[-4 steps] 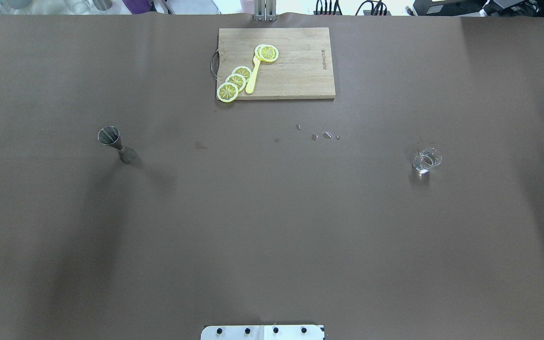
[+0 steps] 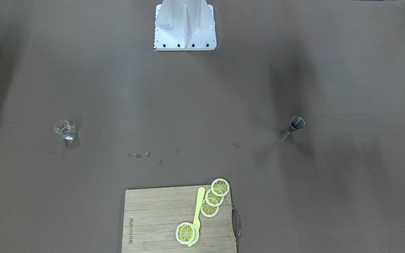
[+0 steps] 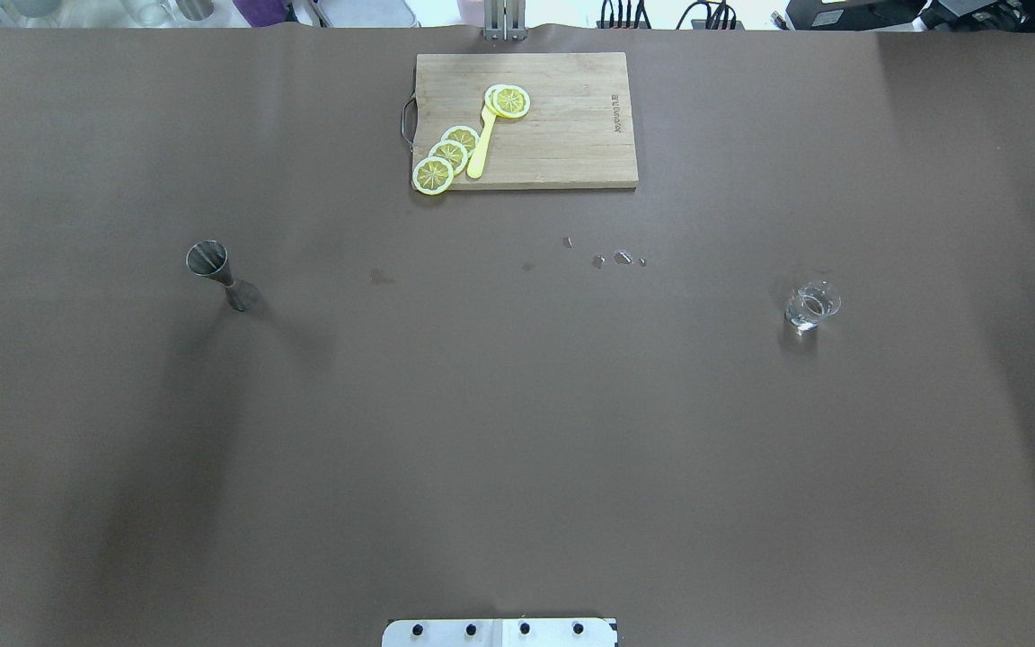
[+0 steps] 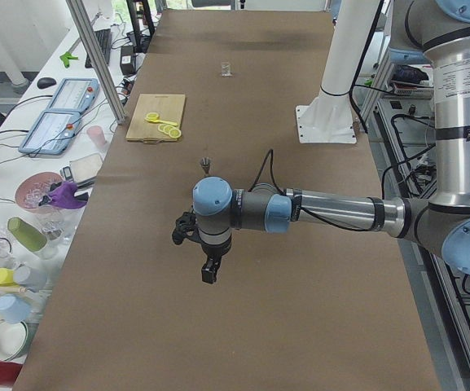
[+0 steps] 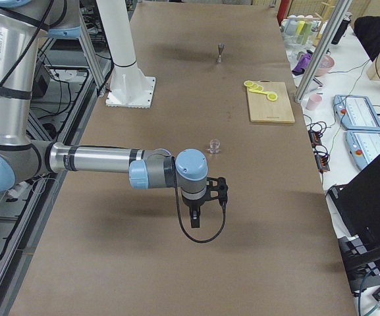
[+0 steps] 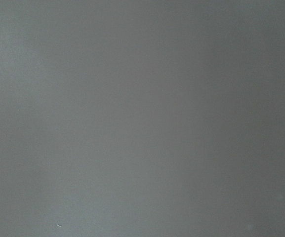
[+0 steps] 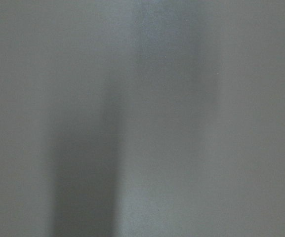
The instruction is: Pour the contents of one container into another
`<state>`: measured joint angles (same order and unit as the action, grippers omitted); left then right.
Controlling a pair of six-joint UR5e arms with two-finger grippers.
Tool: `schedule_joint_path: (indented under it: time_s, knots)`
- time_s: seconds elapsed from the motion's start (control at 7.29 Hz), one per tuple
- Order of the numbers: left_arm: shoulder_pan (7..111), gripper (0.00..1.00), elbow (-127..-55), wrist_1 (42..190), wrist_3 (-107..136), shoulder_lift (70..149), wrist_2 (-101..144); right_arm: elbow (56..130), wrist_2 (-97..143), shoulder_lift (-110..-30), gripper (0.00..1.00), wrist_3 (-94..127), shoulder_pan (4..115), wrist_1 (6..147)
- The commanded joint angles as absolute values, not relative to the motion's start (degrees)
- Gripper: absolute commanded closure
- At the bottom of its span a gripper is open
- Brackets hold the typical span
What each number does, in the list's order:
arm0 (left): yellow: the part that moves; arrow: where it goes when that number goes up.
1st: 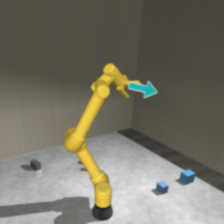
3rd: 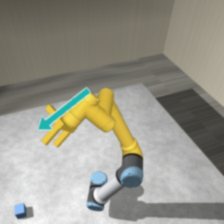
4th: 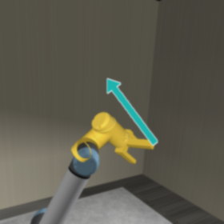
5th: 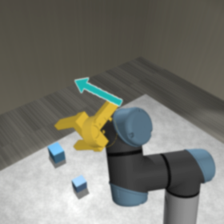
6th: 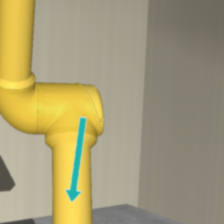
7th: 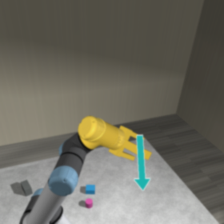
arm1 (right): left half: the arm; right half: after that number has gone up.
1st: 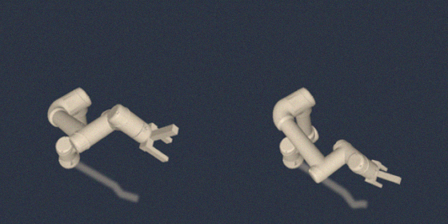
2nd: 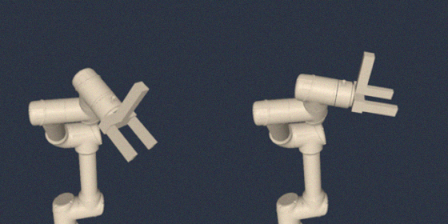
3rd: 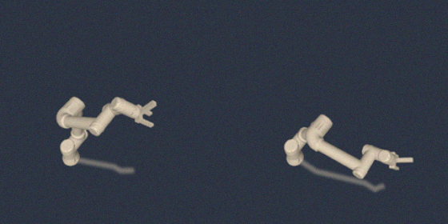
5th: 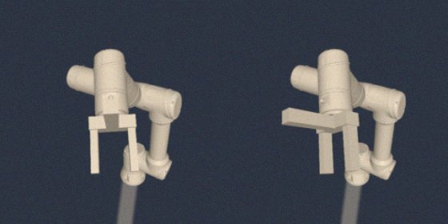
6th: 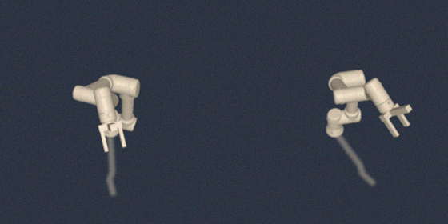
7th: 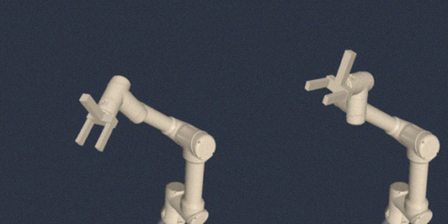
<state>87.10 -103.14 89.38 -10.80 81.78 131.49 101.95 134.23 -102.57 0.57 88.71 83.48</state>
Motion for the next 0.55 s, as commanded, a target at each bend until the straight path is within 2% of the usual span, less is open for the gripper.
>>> schedule_joint_path:
  time_s: [0.0, 0.41]
  knots:
    - [87.1, 0.01, -103.2, 89.4, -10.7, 81.8, 131.5, 101.9, 134.2, -101.8, 0.0, 0.5, 88.4, 83.5]
    - [87.1, 0.01, -103.2, 89.4, -10.7, 81.8, 131.6, 101.7, 134.6, -101.5, 0.0, 0.5, 88.5, 83.5]
